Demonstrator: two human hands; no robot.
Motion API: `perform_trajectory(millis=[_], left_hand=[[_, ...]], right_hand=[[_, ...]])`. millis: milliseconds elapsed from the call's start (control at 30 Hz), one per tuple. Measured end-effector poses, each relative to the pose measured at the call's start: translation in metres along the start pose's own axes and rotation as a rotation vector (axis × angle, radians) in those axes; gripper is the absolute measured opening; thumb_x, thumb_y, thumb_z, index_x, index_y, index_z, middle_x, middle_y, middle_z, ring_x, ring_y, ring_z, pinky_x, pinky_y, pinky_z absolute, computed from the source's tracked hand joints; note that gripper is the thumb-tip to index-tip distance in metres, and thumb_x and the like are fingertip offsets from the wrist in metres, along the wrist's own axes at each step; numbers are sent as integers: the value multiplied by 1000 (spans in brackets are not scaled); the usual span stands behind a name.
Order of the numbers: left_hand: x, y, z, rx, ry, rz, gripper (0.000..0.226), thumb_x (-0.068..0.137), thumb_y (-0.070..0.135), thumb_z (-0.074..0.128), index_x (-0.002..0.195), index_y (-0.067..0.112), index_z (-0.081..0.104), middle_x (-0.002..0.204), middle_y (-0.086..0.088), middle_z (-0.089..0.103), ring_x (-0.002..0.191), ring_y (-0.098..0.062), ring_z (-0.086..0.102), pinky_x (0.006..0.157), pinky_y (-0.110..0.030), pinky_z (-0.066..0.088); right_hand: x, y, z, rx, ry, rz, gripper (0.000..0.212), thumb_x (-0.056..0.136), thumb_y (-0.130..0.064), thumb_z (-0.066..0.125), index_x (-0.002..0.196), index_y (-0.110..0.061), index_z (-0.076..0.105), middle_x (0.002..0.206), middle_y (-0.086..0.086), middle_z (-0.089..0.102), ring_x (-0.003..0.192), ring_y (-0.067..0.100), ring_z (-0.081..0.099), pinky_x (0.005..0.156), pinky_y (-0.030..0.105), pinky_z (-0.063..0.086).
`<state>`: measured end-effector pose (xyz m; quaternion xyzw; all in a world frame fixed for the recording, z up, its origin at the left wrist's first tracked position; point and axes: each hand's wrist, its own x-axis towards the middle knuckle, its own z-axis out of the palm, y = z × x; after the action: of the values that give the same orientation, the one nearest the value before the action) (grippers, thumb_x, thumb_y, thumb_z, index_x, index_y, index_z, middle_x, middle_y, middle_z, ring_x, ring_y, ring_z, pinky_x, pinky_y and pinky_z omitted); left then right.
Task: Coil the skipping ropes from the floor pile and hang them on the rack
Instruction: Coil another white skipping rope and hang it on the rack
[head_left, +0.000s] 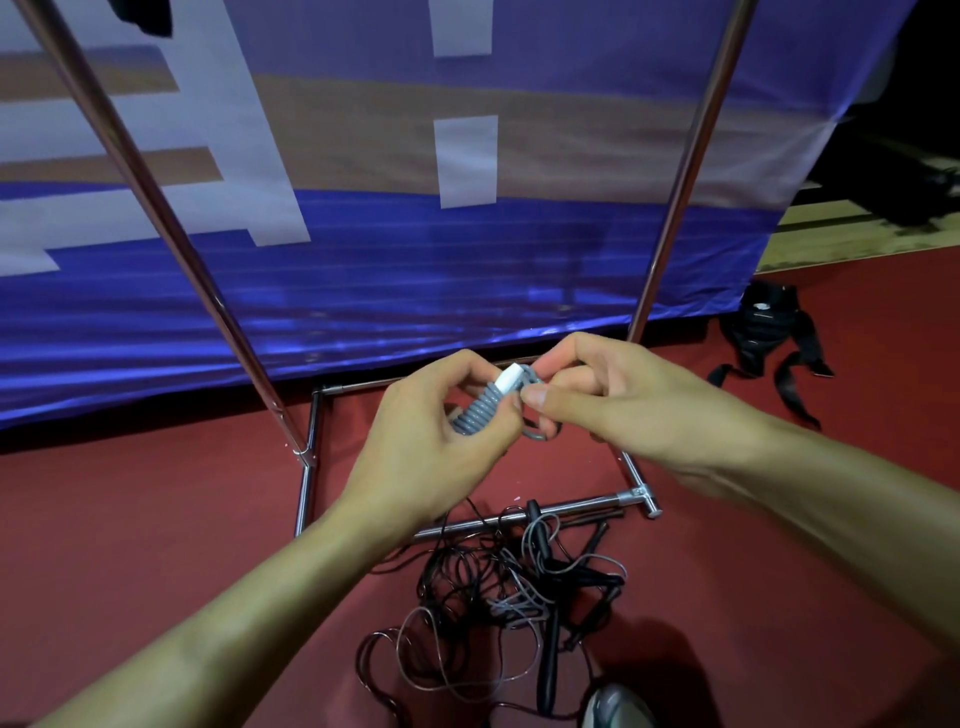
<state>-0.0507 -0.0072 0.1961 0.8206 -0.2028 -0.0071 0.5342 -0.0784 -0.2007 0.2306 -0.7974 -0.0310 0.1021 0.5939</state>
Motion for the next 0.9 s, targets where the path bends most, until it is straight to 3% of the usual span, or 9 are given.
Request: perform_trajectory(millis=[167, 233, 300, 367, 433, 533, 633, 767, 900], left_hand=[[-1, 3, 0, 35, -43, -6, 6, 90, 34, 73, 89, 30, 70, 73, 1, 73, 62, -25, 69, 54, -40, 58], [-1, 5, 2, 66, -49, -10, 6, 89, 35, 72, 89, 30, 70, 70, 4, 73, 58, -21, 67, 47, -32, 51], [-1, 4, 4, 88, -28, -2, 7, 90, 38, 71, 89, 31, 70, 71, 8, 72, 60, -16, 67, 51, -31, 52], [-1, 2, 5, 74, 3, -8, 9, 91, 42, 70, 89, 33, 68, 74, 9, 72, 63, -14, 68, 60, -42, 58], [1, 0, 5, 72, 24, -11, 10, 92, 44, 69, 89, 35, 66, 75, 9, 72, 66, -15, 68, 65, -47, 59], [3, 0, 6, 48, 36, -12, 10, 94, 41, 69, 89, 34, 64, 75, 5, 73, 69, -22, 71, 64, -50, 59], [3, 2, 7, -8, 22, -43, 8, 96, 36, 68, 90, 31, 65, 74, 0, 74, 66, -28, 72, 59, -52, 58], [4, 3, 7, -39, -6, -53, 8, 97, 38, 68, 96, 30, 67, 73, -2, 74, 63, -30, 71, 60, -52, 59], [4, -1, 11, -44, 0, -39, 5, 97, 38, 68, 99, 33, 67, 78, 0, 75, 67, -30, 72, 61, -52, 60]], right_hand=[[-4, -2, -2, -115, -7, 36, 15, 98, -19, 68, 108, -11, 59, 81, 4, 77, 87, 32, 67, 102, 58, 46], [-6, -3, -4, -273, 6, 9, 10, 100, -24, 65, 104, -16, 60, 80, -2, 77, 81, 30, 65, 86, 53, 50], [-7, -4, -7, -372, 50, -47, 5, 101, -27, 64, 102, -23, 66, 79, -8, 77, 69, 14, 64, 69, 37, 46], [-7, -3, -8, -380, 126, -69, 14, 99, -30, 66, 110, -31, 74, 85, -13, 78, 68, -7, 63, 71, 24, 48], [-7, -2, -3, -351, 193, -87, 26, 98, -30, 69, 123, -34, 75, 103, -15, 78, 83, -14, 66, 84, 15, 49], [-3, 4, 4, -281, 220, -62, 30, 99, -28, 66, 129, -33, 72, 113, -8, 78, 78, 1, 71, 87, 27, 57], [0, 6, 5, -128, 196, 29, 34, 100, -17, 58, 130, -27, 71, 96, -16, 74, 67, 4, 67, 99, 39, 56], [1, 3, -2, -185, 170, 0, 31, 102, -17, 61, 131, -24, 70, 101, -11, 77, 77, 0, 71, 82, 25, 56], [1, 1, -4, -389, 161, -40, 35, 100, -23, 63, 133, -33, 68, 84, -16, 77, 82, 27, 73, 83, 51, 60]])
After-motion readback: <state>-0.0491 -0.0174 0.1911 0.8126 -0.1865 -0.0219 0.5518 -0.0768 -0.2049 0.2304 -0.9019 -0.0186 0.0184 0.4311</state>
